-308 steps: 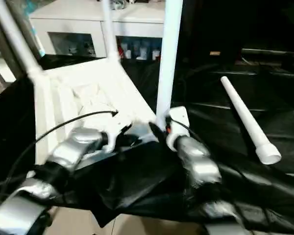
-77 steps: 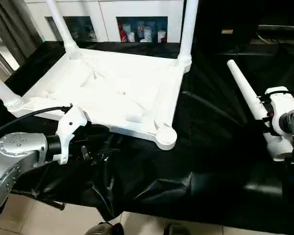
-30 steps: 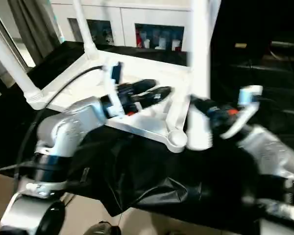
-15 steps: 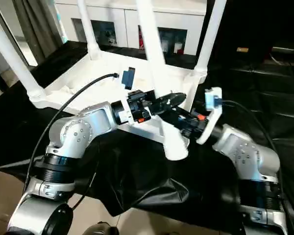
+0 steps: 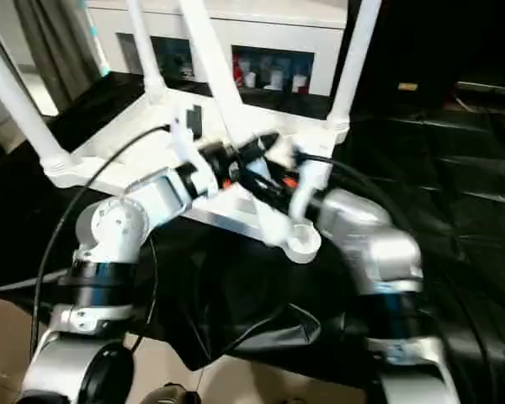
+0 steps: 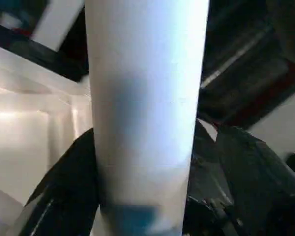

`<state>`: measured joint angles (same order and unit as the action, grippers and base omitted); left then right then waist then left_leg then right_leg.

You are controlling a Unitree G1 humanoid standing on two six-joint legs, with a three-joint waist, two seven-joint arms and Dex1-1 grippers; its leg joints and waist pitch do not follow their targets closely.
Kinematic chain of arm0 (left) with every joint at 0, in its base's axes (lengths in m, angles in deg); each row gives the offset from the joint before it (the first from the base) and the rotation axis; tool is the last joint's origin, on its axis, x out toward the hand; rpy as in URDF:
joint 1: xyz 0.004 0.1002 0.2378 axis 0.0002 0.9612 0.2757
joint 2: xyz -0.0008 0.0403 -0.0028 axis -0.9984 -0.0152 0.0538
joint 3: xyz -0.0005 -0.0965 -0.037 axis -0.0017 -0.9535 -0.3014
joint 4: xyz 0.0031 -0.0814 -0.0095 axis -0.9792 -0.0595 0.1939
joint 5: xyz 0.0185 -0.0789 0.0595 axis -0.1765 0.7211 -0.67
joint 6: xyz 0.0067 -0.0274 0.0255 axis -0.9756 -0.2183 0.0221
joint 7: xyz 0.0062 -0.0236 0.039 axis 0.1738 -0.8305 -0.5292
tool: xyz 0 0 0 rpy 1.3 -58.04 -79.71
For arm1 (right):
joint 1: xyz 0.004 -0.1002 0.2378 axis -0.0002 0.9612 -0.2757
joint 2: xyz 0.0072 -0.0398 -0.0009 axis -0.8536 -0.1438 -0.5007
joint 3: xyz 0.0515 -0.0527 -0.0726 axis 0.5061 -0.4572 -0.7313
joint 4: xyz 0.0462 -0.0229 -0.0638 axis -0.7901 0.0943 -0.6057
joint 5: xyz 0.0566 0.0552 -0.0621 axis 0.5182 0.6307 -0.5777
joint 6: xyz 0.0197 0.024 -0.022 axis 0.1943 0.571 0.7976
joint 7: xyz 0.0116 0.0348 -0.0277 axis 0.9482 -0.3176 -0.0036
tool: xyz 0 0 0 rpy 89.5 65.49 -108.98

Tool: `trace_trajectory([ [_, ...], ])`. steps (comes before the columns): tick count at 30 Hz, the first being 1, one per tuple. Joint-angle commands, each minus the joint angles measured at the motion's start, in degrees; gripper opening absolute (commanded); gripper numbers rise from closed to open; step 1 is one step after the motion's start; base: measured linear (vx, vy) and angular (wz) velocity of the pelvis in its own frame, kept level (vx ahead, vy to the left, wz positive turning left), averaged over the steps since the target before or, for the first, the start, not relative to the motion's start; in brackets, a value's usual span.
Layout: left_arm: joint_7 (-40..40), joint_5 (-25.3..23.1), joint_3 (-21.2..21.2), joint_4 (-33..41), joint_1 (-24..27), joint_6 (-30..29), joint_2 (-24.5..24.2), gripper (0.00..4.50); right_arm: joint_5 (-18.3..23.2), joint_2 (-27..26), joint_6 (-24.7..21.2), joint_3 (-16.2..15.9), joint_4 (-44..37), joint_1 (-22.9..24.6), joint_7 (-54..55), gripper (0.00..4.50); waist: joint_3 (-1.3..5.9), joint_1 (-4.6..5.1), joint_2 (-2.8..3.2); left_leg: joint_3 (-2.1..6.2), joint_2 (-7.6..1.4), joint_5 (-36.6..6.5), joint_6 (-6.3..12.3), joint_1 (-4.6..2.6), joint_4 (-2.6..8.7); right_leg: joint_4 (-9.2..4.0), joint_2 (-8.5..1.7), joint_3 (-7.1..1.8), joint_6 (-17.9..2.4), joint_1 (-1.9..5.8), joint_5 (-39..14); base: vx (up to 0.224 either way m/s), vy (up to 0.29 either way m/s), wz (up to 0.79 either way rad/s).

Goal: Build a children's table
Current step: Pick table leg

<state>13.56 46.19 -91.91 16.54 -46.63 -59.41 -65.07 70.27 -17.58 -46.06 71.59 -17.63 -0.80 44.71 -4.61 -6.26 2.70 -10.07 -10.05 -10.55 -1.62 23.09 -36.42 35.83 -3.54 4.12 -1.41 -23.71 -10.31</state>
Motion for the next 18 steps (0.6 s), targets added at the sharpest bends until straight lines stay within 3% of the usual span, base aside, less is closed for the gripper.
trace_trajectory([
  [1,-2.12,-0.23,0.47,0.85,-3.05,1.43,2.83,3.35,-3.95,-0.88,-0.16,-1.22,2.56,-0.89,5.23,1.82,5.39,0.23,-1.72,1.02,-2.44,-3.80,3.04,-0.94,3.93,-4.76,-4.68,-2.77,-8.38,3.45,-13.06,0.000,0.000,0.00],
  [3,-4.53,-1.22,-0.03,0.17,-3.35,2.60,3.36,3.01,-4.75,-2.11,0.88,-1.83,2.49,-1.65,6.83,1.82,5.35,0.33,-1.67,1.02,-2.41,-3.78,3.01,-0.95,3.97,-4.74,-4.63,-2.79,-8.52,3.39,-13.14,0.000,0.000,0.00],
  [9,-10.65,-5.05,-1.02,-2.02,-3.92,7.47,2.67,2.58,-5.90,-3.81,2.19,-2.72,2.41,-2.63,8.61,1.82,5.41,0.52,-1.61,1.12,-2.55,-3.62,3.31,-0.98,4.04,-4.49,-4.54,-2.83,-8.49,3.50,-10.65,0.000,0.000,0.00],
  [13,-10.77,-5.49,-0.82,-2.66,-3.96,8.56,2.20,2.12,-6.29,-4.01,2.44,-2.96,2.34,-2.46,8.81,1.82,5.43,0.65,-1.71,1.05,-2.47,-3.38,3.46,-0.95,3.97,-4.41,-4.63,-2.87,-8.94,3.56,-10.10,0.000,0.000,0.00],
  [18,-9.19,-4.14,-0.30,-3.16,-4.03,9.24,2.05,1.93,-6.15,-3.96,2.27,-3.77,1.38,-1.98,7.71,1.82,5.45,0.72,-1.83,0.98,-2.43,-3.44,3.58,-0.97,3.89,-4.31,-4.62,-2.88,-9.54,3.60,-9.63,0.000,0.000,0.00],
])
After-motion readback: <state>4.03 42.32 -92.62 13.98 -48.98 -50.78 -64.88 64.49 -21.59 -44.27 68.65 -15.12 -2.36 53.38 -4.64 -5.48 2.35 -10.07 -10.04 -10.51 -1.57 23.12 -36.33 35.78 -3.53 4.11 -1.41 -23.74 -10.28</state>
